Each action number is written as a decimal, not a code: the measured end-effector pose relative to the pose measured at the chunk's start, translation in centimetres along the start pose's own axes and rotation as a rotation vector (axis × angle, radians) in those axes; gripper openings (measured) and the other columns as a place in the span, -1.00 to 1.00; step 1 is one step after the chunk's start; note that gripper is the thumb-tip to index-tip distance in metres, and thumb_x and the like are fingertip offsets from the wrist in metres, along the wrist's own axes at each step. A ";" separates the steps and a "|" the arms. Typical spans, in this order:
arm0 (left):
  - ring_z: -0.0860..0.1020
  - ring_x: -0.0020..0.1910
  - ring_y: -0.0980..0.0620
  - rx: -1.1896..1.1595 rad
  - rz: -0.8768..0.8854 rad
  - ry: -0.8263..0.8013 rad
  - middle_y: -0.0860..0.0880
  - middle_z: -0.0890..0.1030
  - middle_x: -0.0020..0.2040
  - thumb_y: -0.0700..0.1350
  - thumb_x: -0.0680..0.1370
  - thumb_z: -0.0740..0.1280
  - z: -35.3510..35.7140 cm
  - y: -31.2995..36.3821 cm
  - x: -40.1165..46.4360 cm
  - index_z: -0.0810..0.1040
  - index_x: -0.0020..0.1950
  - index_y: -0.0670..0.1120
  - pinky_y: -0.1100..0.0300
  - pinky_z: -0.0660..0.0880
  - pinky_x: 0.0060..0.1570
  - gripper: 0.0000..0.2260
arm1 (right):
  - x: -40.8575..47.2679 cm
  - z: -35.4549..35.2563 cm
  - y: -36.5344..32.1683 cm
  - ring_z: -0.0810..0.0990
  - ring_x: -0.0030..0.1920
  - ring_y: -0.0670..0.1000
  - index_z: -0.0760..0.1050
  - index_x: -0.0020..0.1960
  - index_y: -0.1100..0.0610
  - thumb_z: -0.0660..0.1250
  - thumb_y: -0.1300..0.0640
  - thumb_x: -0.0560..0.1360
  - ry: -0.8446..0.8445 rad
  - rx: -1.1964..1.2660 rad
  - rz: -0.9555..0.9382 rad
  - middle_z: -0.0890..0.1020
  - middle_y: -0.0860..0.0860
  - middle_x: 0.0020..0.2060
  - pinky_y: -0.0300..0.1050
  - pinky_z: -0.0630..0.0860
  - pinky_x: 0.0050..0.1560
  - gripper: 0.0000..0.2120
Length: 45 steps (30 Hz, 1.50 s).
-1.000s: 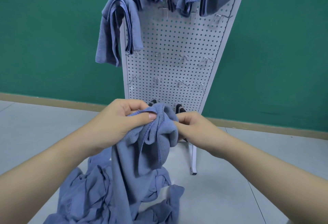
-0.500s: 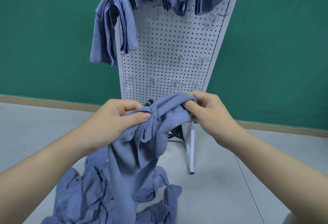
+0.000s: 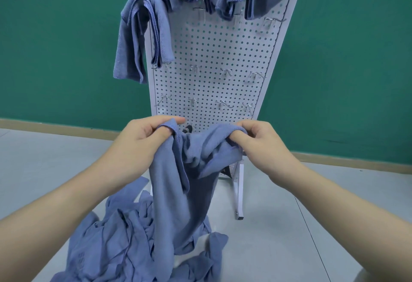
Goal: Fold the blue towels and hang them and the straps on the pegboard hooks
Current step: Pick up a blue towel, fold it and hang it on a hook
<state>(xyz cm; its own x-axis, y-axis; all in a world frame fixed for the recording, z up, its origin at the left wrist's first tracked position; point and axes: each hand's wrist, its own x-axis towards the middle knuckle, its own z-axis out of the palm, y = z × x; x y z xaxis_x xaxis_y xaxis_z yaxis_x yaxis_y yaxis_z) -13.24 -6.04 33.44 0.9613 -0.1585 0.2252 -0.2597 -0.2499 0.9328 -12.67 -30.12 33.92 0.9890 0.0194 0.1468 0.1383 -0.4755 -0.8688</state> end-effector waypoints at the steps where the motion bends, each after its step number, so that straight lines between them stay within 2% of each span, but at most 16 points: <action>1: 0.59 0.19 0.35 0.008 0.014 0.000 0.30 0.69 0.14 -0.12 0.71 0.21 0.1 0.1 -0.1 0.66 0.23 0.14 0.42 0.48 0.13 -0.73 | -0.1 0.2 -0.1 0.49 -0.25 -0.03 0.57 -0.17 0.20 0.31 0.18 0.57 -0.036 0.015 -0.009 0.62 0.02 -0.25 -0.05 0.45 -0.13 -0.83; 4: 0.62 0.13 0.32 -0.010 0.053 -0.025 0.26 0.71 0.10 -0.22 0.71 0.21 0.7 0.5 -0.5 0.66 0.22 0.11 0.43 0.49 0.08 -0.69 | -0.6 1.2 -0.3 0.63 -0.03 -0.11 0.68 -0.10 0.20 0.35 0.25 0.58 -0.218 0.134 -0.029 0.70 -0.06 0.13 -0.12 0.53 0.03 -0.85; 7: 0.68 0.04 0.25 -0.098 0.053 -0.060 0.14 0.75 0.03 -0.28 0.69 0.21 1.4 0.7 -0.8 0.67 0.20 0.02 0.42 0.53 -0.02 -0.69 | -1.2 2.6 -0.3 0.65 0.17 -0.08 0.58 -0.30 0.13 0.38 0.30 0.56 -0.383 0.150 -0.086 0.66 -0.05 0.24 -0.06 0.54 0.20 -0.74; 9: 0.71 -0.03 0.18 -0.147 0.046 -0.071 0.04 0.77 -0.04 -0.30 0.67 0.23 1.7 0.6 -0.8 0.68 0.18 -0.03 0.38 0.57 -0.08 -0.71 | -1.5 3.4 -0.2 0.65 0.10 -0.01 0.53 -0.28 0.24 0.37 0.31 0.54 -0.446 0.159 -0.114 0.69 0.00 0.17 0.00 0.52 0.18 -0.78; 11: 0.69 -0.15 0.18 -0.135 0.056 -0.057 0.02 0.75 -0.15 -0.32 0.66 0.26 1.9 0.5 -0.8 0.70 0.14 -0.06 0.38 0.56 -0.14 -0.74 | -1.7 4.1 -0.4 0.56 -0.05 0.02 0.50 -0.25 0.31 0.38 0.21 0.50 -0.458 0.175 -0.125 0.66 0.08 0.02 0.02 0.46 0.08 -0.79; 13: 0.64 -0.26 0.15 -0.133 0.049 -0.049 -0.02 0.72 -0.24 -0.35 0.64 0.27 1.8 0.3 -0.8 0.70 0.11 -0.08 0.35 0.55 -0.21 -0.74 | -1.7 4.5 -0.6 0.49 -0.12 0.01 0.51 -0.24 0.29 0.38 0.07 0.44 -0.442 0.171 -0.113 0.59 0.04 -0.13 0.04 0.43 0.02 -0.73; 17: 0.62 -0.17 -0.09 -0.170 0.022 -0.061 -0.35 0.68 -0.07 -0.31 0.62 0.32 1.5 0.0 -0.6 0.67 0.11 -0.07 0.09 0.58 -0.09 -0.80 | -1.5 4.5 -0.8 0.43 -0.19 0.04 0.54 -0.17 0.26 0.34 -0.02 0.41 -0.418 0.136 -0.088 0.52 0.07 -0.26 0.09 0.40 -0.07 -0.69; 19: 0.65 -0.15 -0.04 -0.202 -0.004 -0.052 -0.29 0.71 -0.04 -0.23 0.60 0.36 1.4 0.1 -0.5 0.63 0.12 -0.11 0.15 0.59 -0.10 -0.87 | -1.3 4.1 -1.0 0.40 -0.21 0.05 0.51 -0.16 0.31 0.33 0.02 0.43 -0.383 0.152 -0.095 0.48 0.09 -0.29 0.08 0.36 -0.10 -0.69; 23: 0.68 -0.07 -0.02 -0.250 -0.115 -0.154 -0.16 0.74 0.02 -0.02 0.48 0.40 1.3 -0.5 -0.3 0.53 0.17 -0.21 0.10 0.60 -0.03 -0.64 | -0.7 2.6 -1.6 0.34 -0.22 0.04 0.45 -0.15 0.37 0.32 0.08 0.47 -0.251 0.195 -0.109 0.42 0.11 -0.29 0.02 0.27 -0.12 -0.69; 28: 0.70 0.08 -0.02 -0.106 -0.104 -0.267 -0.09 0.75 0.08 -0.20 0.58 0.41 1.7 -1.9 -0.3 0.64 0.18 -0.18 0.14 0.63 0.10 -0.81 | -0.1 0.7 -2.1 0.40 -0.25 -0.02 0.46 -0.19 0.34 0.30 0.19 0.51 -0.128 0.224 -0.138 0.45 0.08 -0.32 -0.11 0.35 -0.19 -0.79; 31: 0.71 0.05 -0.02 -0.120 -0.091 -0.251 -0.08 0.75 0.06 -0.23 0.62 0.37 2.0 -2.0 -0.2 0.65 0.19 -0.18 0.17 0.63 0.01 -0.83 | -0.2 0.1 -2.4 0.41 -0.23 -0.01 0.50 -0.26 0.22 0.31 0.18 0.52 -0.139 0.253 -0.117 0.46 0.05 -0.31 -0.03 0.39 -0.08 -0.81; 33: 0.72 -0.03 -0.04 -0.095 -0.097 -0.240 -0.11 0.76 0.01 -0.19 0.64 0.35 1.9 -2.0 -0.1 0.65 0.19 -0.18 0.15 0.62 -0.09 -0.83 | -0.4 0.0 -2.4 0.40 -0.23 0.00 0.50 -0.28 0.20 0.31 0.16 0.51 -0.175 0.210 -0.118 0.45 0.06 -0.31 0.02 0.36 -0.10 -0.79; 36: 0.59 -0.31 0.00 -0.011 -0.067 -0.162 -0.23 0.72 -0.17 -0.18 0.64 0.36 1.4 -2.2 0.3 0.66 0.05 -0.14 0.15 0.48 -0.26 -0.91 | -0.7 -0.2 -2.0 0.40 -0.24 0.04 0.56 -0.13 0.29 0.32 0.08 0.49 -0.234 0.127 -0.103 0.50 0.11 -0.29 0.04 0.36 -0.17 -0.75; 38: 0.42 -0.37 0.01 0.078 -0.032 -0.046 -0.30 0.63 -0.28 -0.16 0.63 0.38 0.8 -2.4 0.8 0.64 -0.09 -0.09 0.11 0.35 -0.25 -0.89 | -0.6 -0.5 -1.5 0.45 -0.23 0.03 0.60 -0.10 0.27 0.34 0.11 0.53 -0.230 0.088 -0.091 0.55 0.10 -0.28 0.03 0.40 -0.13 -0.79; 42: 0.43 -0.39 0.04 0.117 -0.022 0.261 0.00 0.64 -0.36 -0.31 0.56 0.32 -1.4 -2.5 1.8 0.68 -0.15 -0.03 0.16 0.40 -0.32 -0.77 | 0.2 -1.9 -0.5 0.44 -0.19 0.01 0.60 -0.16 0.21 0.32 0.11 0.54 -0.097 0.056 -0.079 0.55 0.08 -0.26 0.01 0.42 -0.06 -0.80; 45: 0.42 -0.44 0.21 0.078 -0.059 0.442 0.18 0.61 -0.41 -0.34 0.48 0.23 -3.1 -2.4 2.0 0.70 -0.21 0.06 0.22 0.38 -0.34 -0.64 | 0.8 -3.1 0.7 0.50 -0.19 0.02 0.64 -0.13 0.16 0.29 0.16 0.58 0.025 0.001 -0.030 0.62 0.26 -0.18 0.08 0.59 -0.09 -0.81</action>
<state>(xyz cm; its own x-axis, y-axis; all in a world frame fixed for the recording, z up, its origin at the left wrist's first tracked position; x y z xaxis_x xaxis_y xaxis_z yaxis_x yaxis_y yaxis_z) -10.43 -2.75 32.53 0.9172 0.2767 0.2866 -0.1931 -0.3204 0.9274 -11.92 -33.13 34.92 0.9827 0.0118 0.1848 0.1682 -0.4740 -0.8643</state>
